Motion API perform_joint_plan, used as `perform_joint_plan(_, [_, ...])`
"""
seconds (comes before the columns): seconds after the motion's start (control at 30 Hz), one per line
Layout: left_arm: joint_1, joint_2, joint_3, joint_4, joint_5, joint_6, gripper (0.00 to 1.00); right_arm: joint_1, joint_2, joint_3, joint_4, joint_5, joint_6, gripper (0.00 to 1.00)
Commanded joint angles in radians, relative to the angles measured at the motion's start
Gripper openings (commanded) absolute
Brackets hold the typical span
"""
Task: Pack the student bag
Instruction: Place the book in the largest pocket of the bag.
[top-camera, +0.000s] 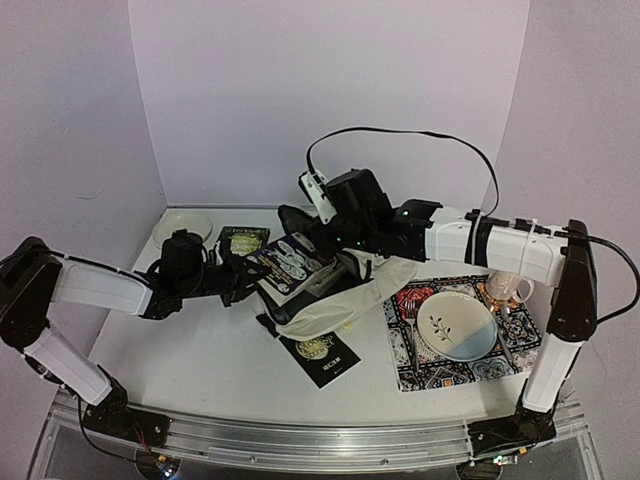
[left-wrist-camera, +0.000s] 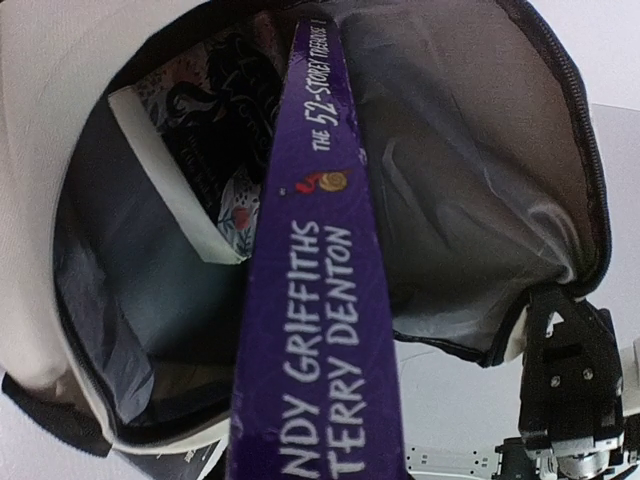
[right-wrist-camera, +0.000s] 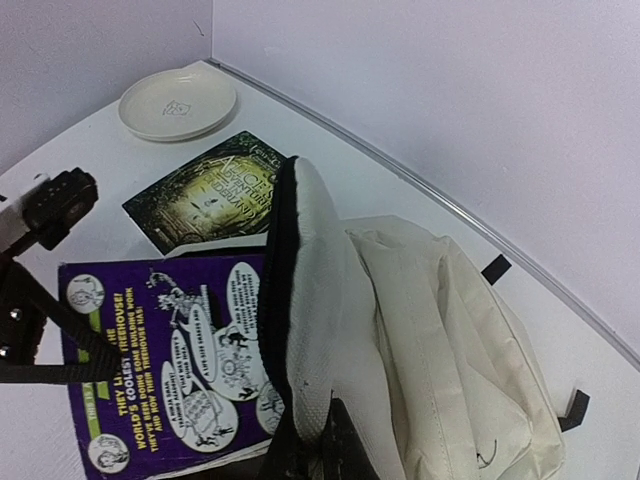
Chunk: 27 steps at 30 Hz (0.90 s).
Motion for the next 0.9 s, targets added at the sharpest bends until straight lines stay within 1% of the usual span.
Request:
perform_joint_plan(0.0, [-0.007,0.104,0.153,0.219,-0.011,-0.015,0.00,0.016,-0.076,0.014,0.116,-0.043,-0.050,0.00])
perform_joint_plan(0.13, [-0.019,0.209,0.248,0.259,0.013,-0.041,0.00,0.017,-0.075,0.016,0.119,-0.055,-0.064,0.00])
perform_joint_plan(0.33, [-0.052,0.289,0.339,0.266,0.035,-0.060,0.00,0.016,-0.067,0.030,0.123,-0.062,-0.087,0.00])
perform_joint_plan(0.47, [-0.067,0.331,0.359,0.266,-0.003,-0.044,0.00,0.016,-0.065,0.032,0.135,-0.072,-0.108,0.00])
perform_joint_plan(0.63, [-0.066,0.441,0.451,0.265,-0.033,-0.019,0.00,0.017,-0.064,0.025,0.142,-0.078,-0.116,0.00])
perform_joint_plan(0.73, [-0.064,0.486,0.487,0.264,-0.093,0.010,0.00,0.016,-0.068,0.014,0.145,-0.074,-0.119,0.00])
perform_joint_plan(0.77, [-0.063,0.498,0.491,0.263,-0.107,0.019,0.01,0.017,-0.068,0.011,0.146,-0.073,-0.119,0.00])
perform_joint_plan(0.87, [-0.060,0.524,0.499,0.244,-0.149,0.048,0.13,0.016,-0.061,0.006,0.146,-0.071,-0.119,0.00])
